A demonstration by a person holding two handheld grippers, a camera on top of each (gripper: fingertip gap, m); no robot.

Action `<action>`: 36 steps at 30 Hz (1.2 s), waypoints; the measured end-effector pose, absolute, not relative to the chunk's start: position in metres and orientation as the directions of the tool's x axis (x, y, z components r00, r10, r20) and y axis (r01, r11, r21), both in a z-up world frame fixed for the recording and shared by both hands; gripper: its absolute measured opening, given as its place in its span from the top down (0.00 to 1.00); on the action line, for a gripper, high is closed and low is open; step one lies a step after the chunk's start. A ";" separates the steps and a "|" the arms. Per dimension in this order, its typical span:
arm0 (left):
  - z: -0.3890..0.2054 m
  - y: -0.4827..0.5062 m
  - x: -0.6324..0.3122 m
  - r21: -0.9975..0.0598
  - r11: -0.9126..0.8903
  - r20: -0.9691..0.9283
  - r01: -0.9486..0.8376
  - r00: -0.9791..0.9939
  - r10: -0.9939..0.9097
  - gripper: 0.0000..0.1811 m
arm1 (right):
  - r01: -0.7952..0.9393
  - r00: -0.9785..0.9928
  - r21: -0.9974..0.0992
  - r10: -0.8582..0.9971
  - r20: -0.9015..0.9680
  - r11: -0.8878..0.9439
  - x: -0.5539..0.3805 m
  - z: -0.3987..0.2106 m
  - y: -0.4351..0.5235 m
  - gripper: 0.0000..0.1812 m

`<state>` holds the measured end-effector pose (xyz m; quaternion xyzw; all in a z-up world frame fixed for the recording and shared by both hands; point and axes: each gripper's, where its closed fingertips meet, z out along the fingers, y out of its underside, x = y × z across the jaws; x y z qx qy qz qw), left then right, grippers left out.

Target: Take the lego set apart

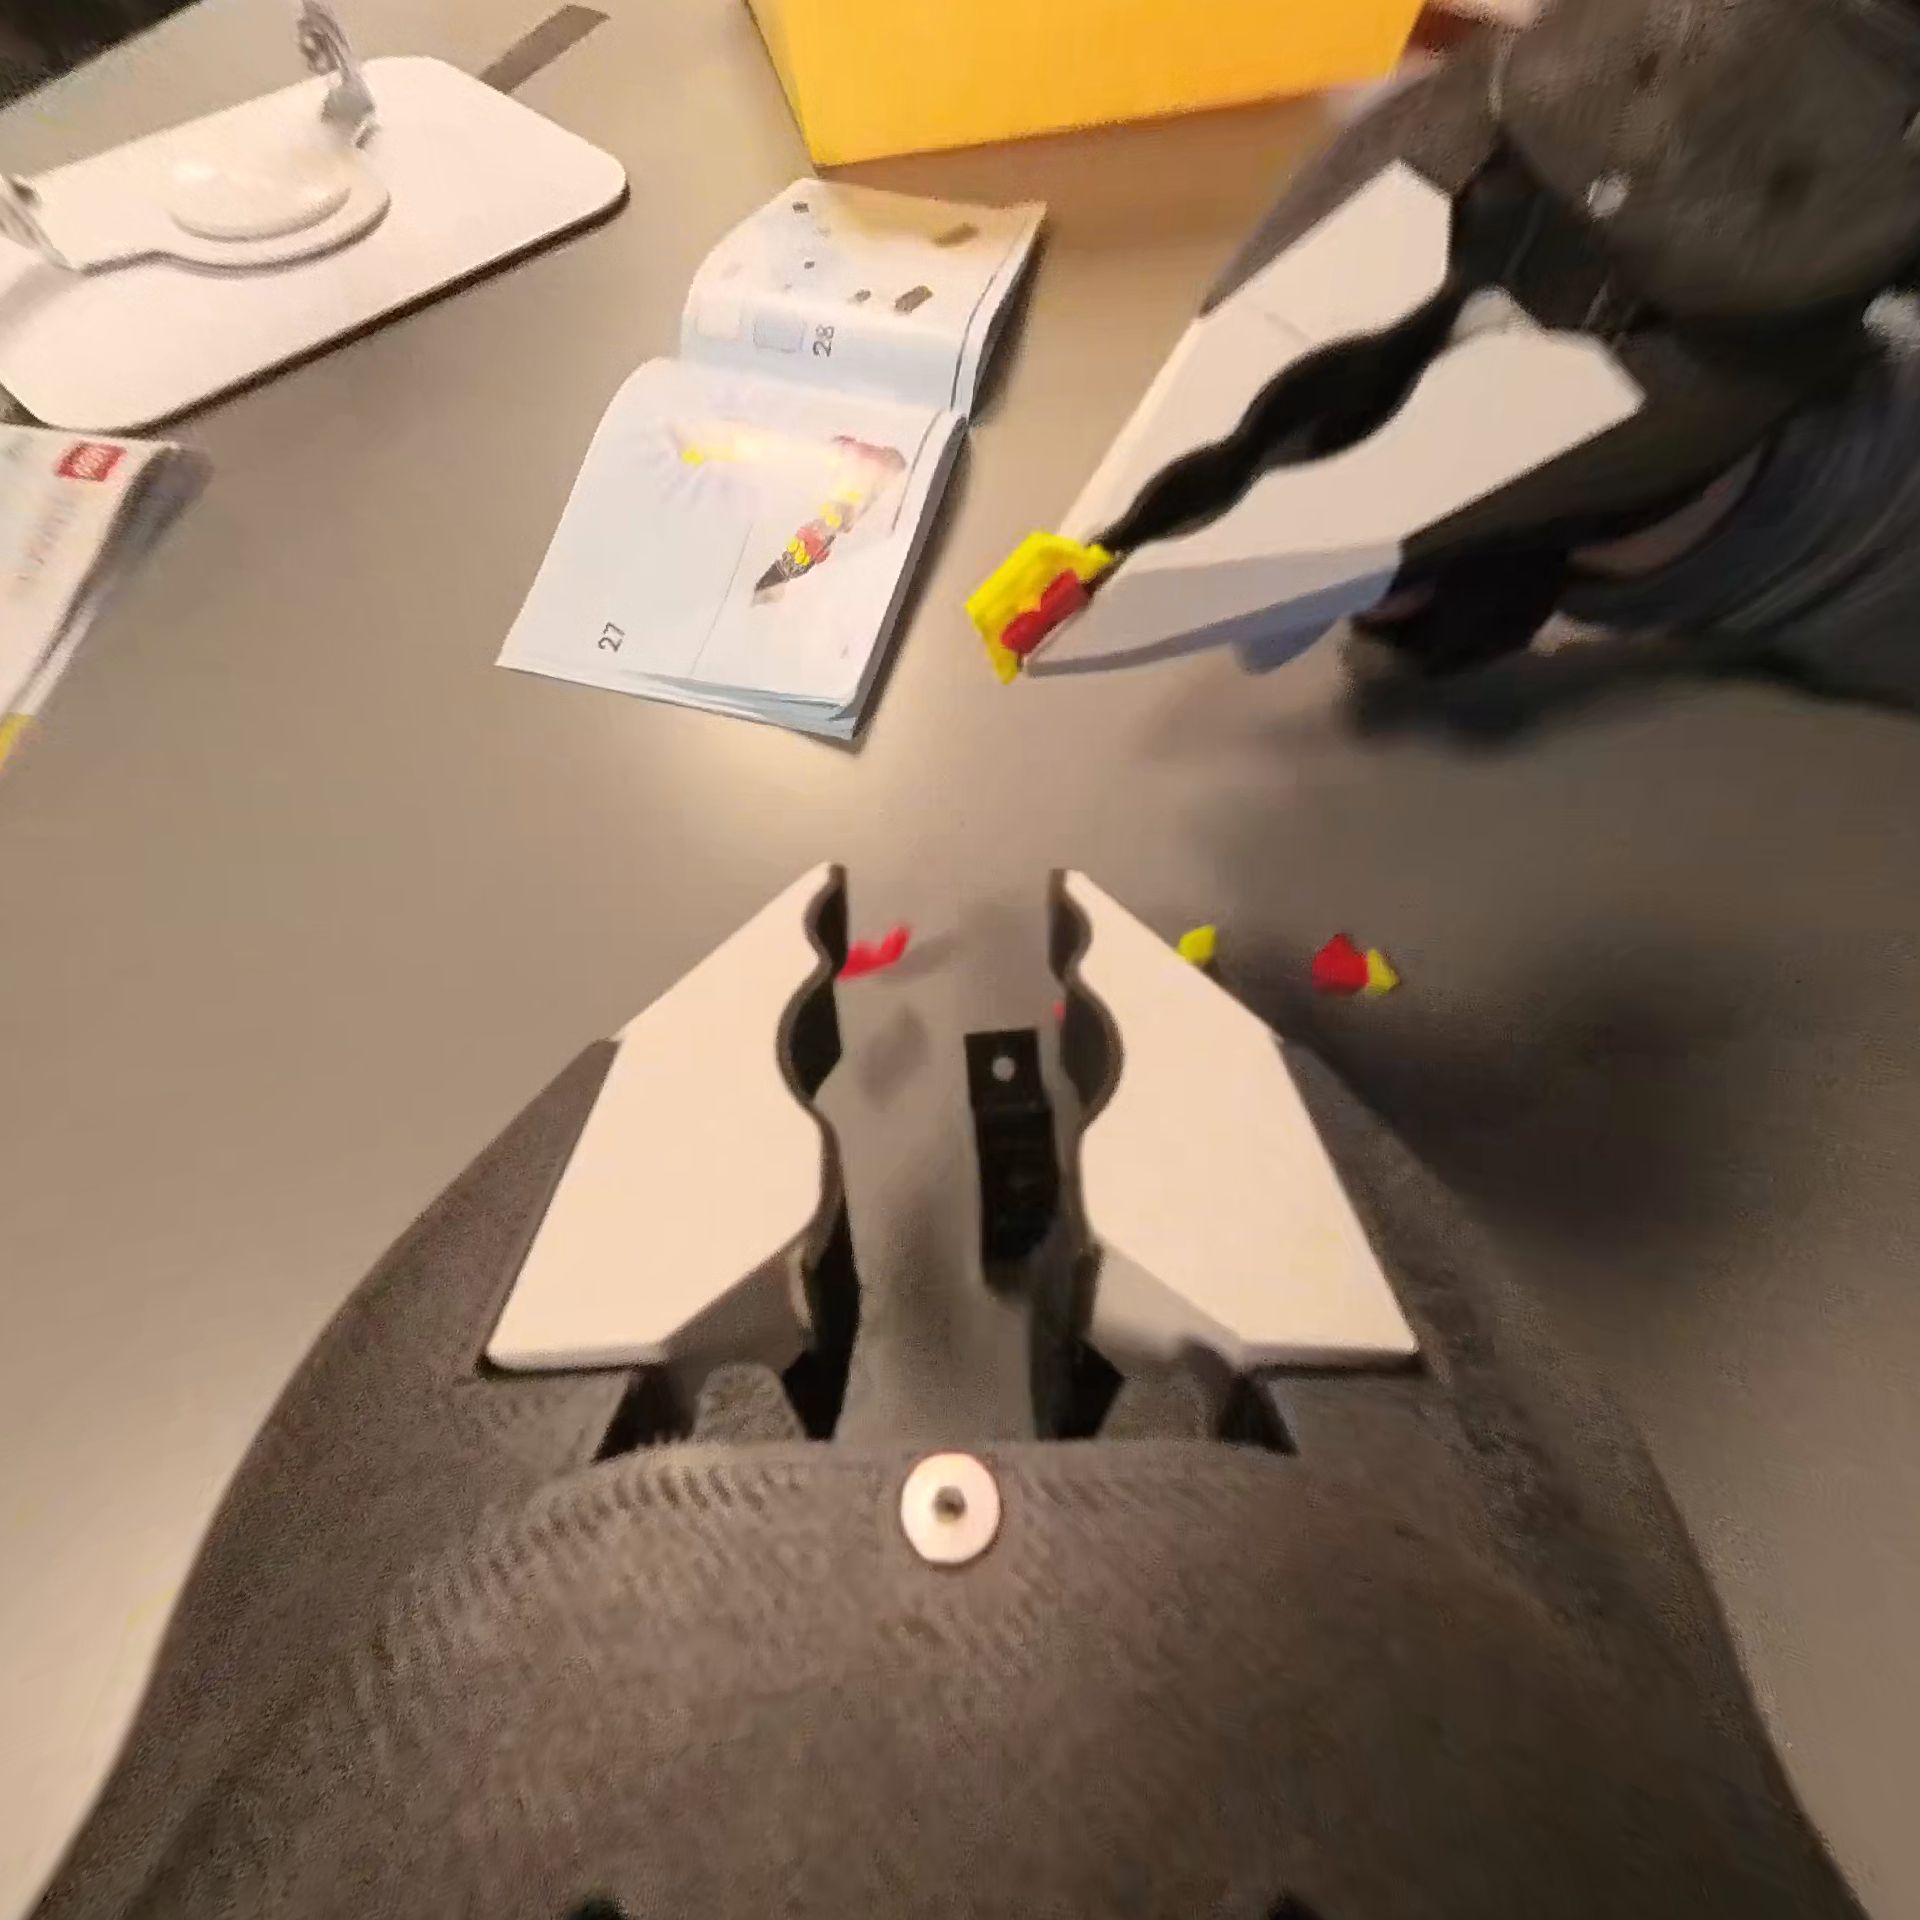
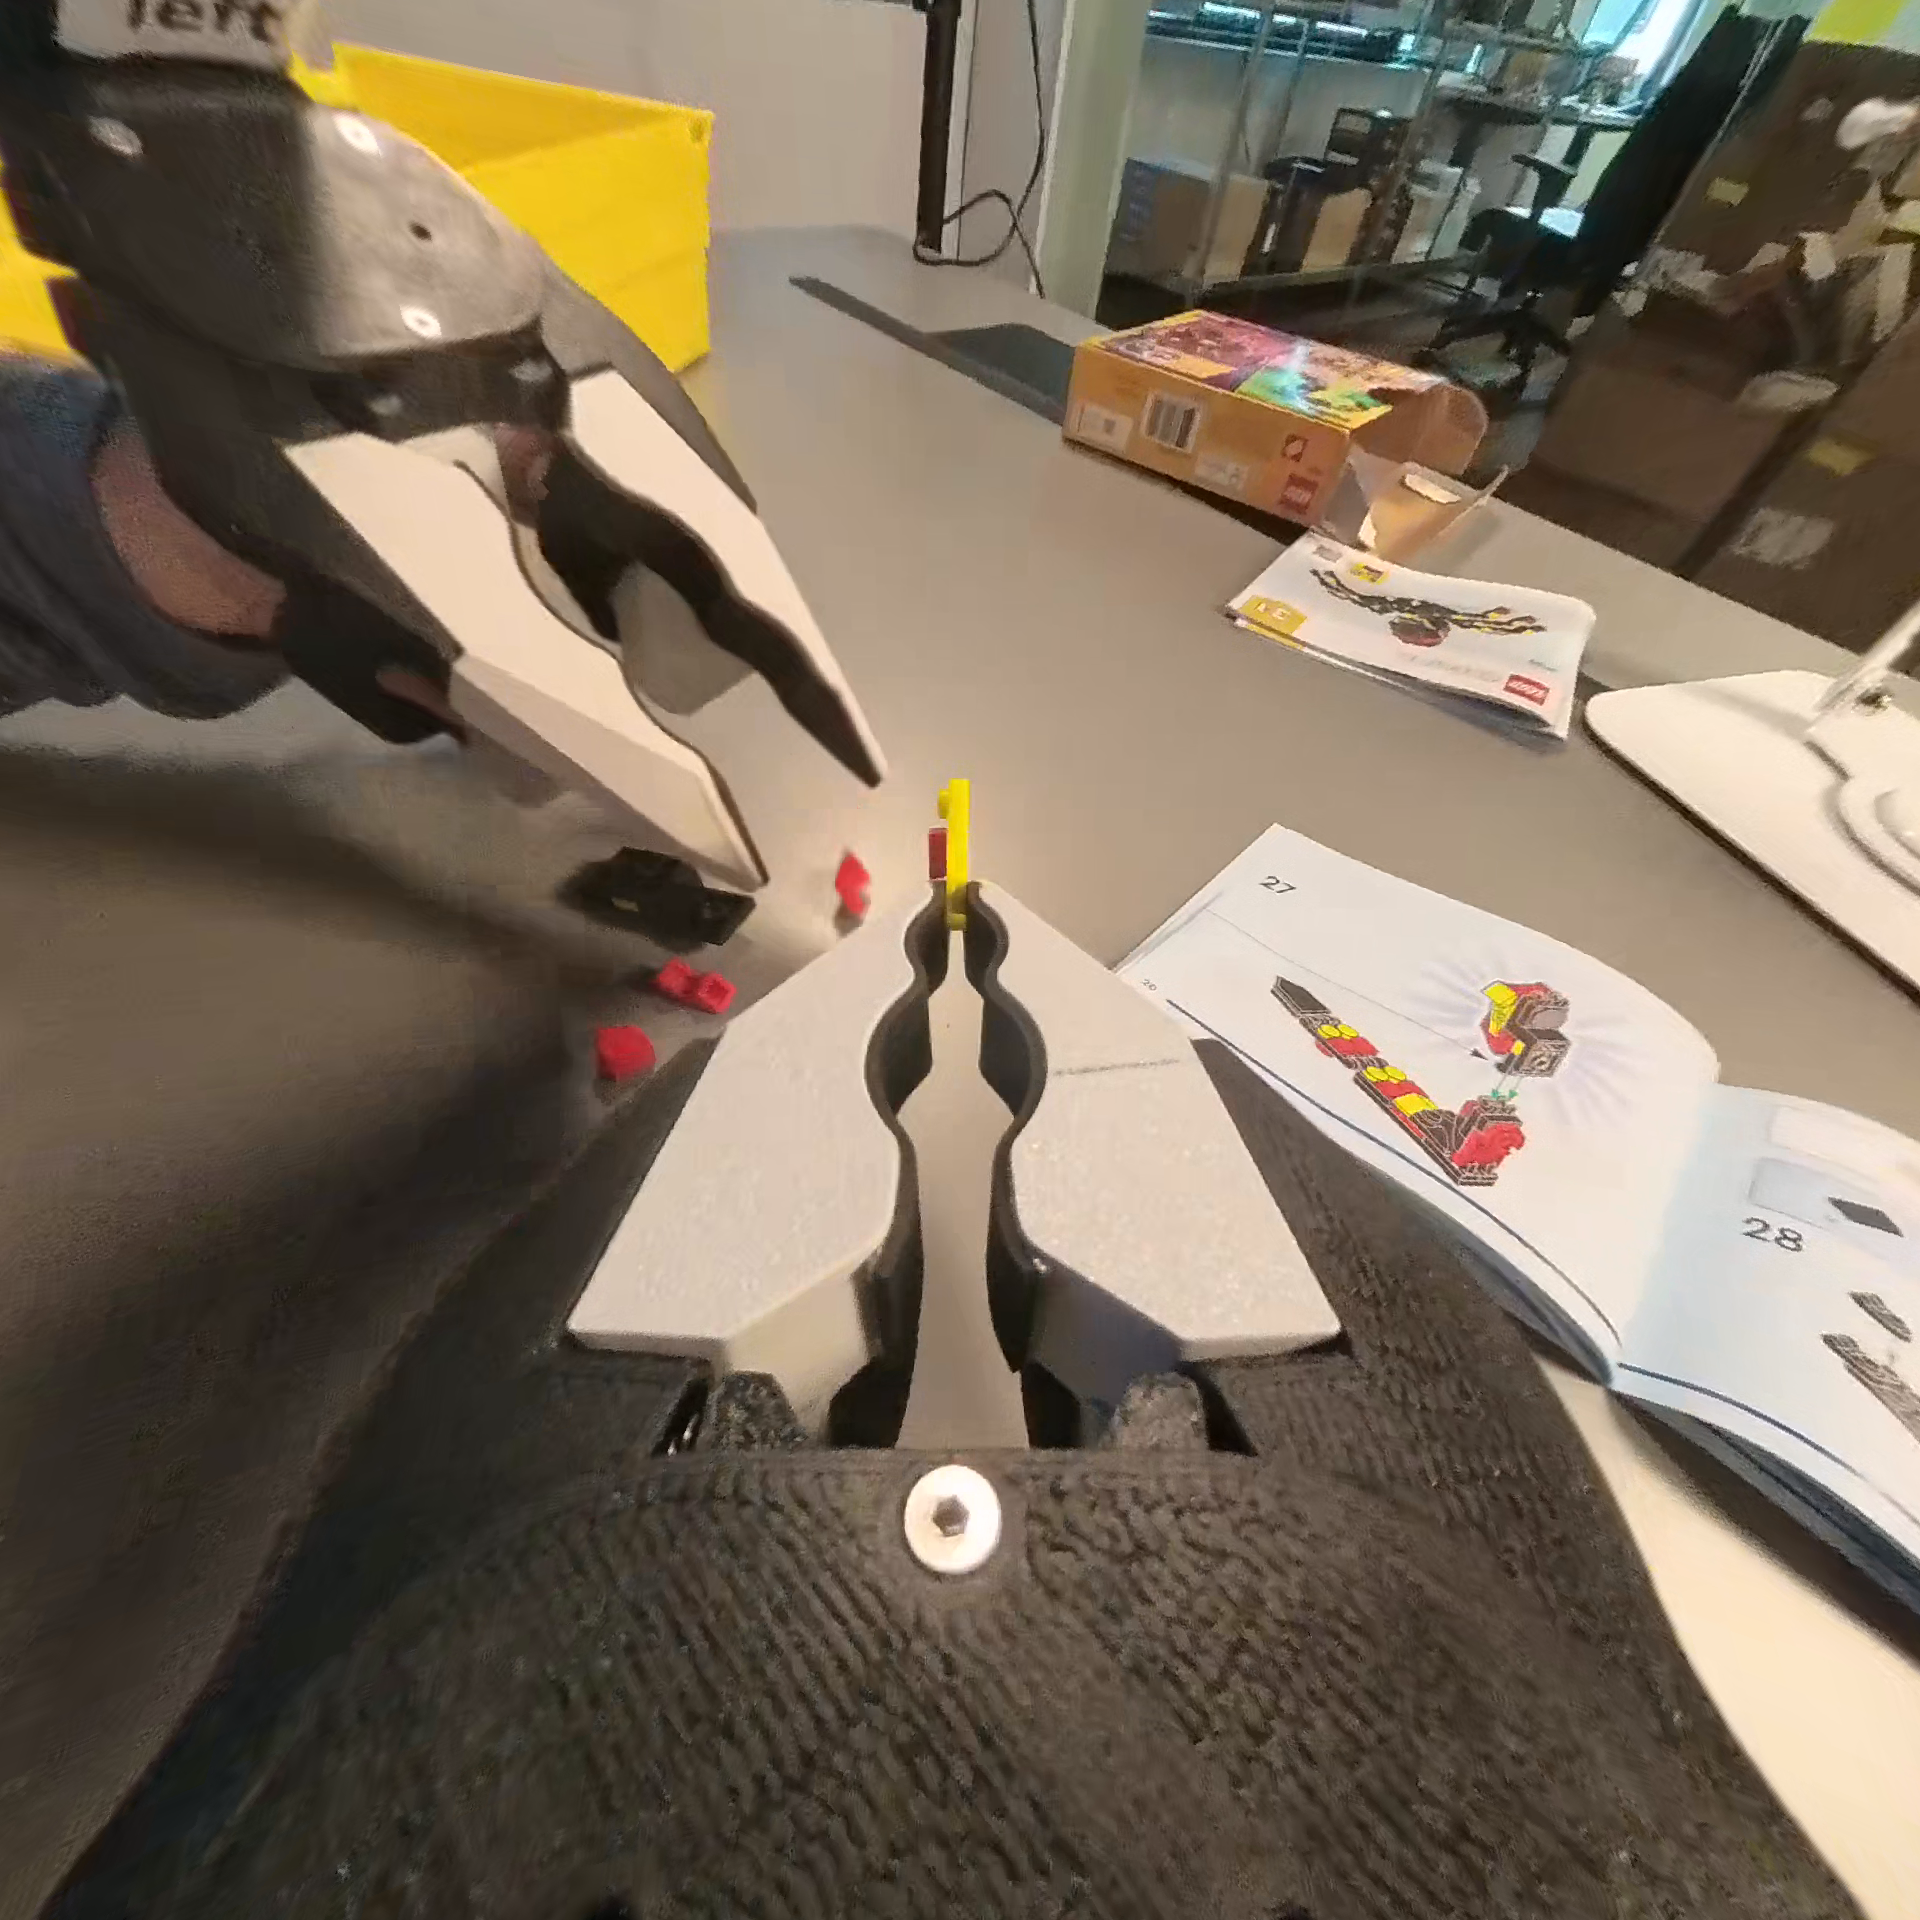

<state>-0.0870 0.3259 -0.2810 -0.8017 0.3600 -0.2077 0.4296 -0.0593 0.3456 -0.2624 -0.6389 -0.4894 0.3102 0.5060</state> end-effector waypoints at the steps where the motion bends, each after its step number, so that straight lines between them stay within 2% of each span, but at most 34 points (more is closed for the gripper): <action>1: -0.277 0.326 -0.083 -0.852 -0.389 0.076 -0.351 0.652 -0.755 0.77 | 0.307 0.330 -0.952 0.939 0.095 -0.012 -0.059 -0.262 0.346 1.00; 4: -0.263 0.326 -0.069 -0.880 -0.421 0.205 -0.220 0.623 -0.755 0.77 | 0.297 0.327 -0.955 0.940 0.093 -0.009 -0.059 -0.260 0.344 1.00; 7: -0.250 0.327 -0.059 -0.894 -0.431 0.284 -0.122 0.589 -0.756 0.81 | 0.272 0.298 -0.962 0.951 0.085 0.001 -0.061 -0.257 0.339 1.00; 12: -0.236 0.321 -0.052 -0.911 -0.409 0.336 -0.052 0.482 -0.809 0.85 | 0.158 0.106 -0.978 0.987 -0.120 -0.136 -0.062 -0.246 0.314 1.00; 15: -0.232 0.302 -0.043 -0.915 -0.398 0.354 -0.064 0.344 -0.869 0.92 | 0.155 -0.013 -0.962 0.973 -0.231 -0.226 -0.058 -0.245 0.301 1.00; 17: -0.234 0.294 -0.040 -0.914 -0.397 0.359 -0.083 0.291 -0.887 0.92 | 0.180 -0.068 -0.952 0.962 -0.263 -0.248 -0.055 -0.247 0.294 1.00; 19: -0.236 0.284 -0.037 -0.902 -0.418 0.387 -0.105 0.230 -0.893 0.92 | 0.213 -0.113 -0.948 0.958 -0.265 -0.237 -0.052 -0.250 0.286 1.00; 21: -0.238 0.272 -0.034 -0.881 -0.452 0.433 -0.138 0.148 -0.889 0.87 | 0.253 -0.149 -0.941 0.952 -0.266 -0.223 -0.048 -0.254 0.279 1.00; 24: -0.238 0.271 -0.032 -0.865 -0.485 0.471 -0.126 0.127 -0.873 0.84 | 0.313 -0.166 -0.927 0.949 -0.267 -0.207 -0.045 -0.263 0.275 1.00; 25: -0.239 0.273 -0.032 -0.865 -0.486 0.470 -0.123 0.140 -0.872 0.85 | 0.325 -0.169 -0.925 0.950 -0.263 -0.198 -0.044 -0.264 0.274 1.00; 27: -0.245 0.274 -0.031 -0.868 -0.471 0.446 -0.157 0.169 -0.879 0.96 | 0.348 -0.172 -0.920 0.953 -0.251 -0.179 -0.043 -0.268 0.272 1.00; 30: -0.255 0.279 -0.028 -0.873 -0.437 0.384 -0.216 0.247 -0.890 0.98 | 0.386 -0.105 -0.911 0.975 -0.198 -0.144 -0.041 -0.276 0.282 0.99; 32: -0.253 0.295 -0.031 -0.873 -0.464 0.394 -0.152 0.342 -0.853 0.99 | 0.337 0.032 -0.936 0.994 -0.102 -0.107 -0.042 -0.271 0.306 0.92; 33: -0.252 0.306 -0.035 -0.864 -0.496 0.426 -0.091 0.396 -0.814 0.99 | 0.307 0.114 -0.951 0.994 -0.007 -0.042 -0.042 -0.265 0.319 0.84; 36: -0.257 0.328 -0.047 -0.808 -0.585 0.544 0.069 0.467 -0.697 0.99 | 0.383 0.257 -0.888 0.894 0.367 0.255 -0.043 -0.262 0.337 0.82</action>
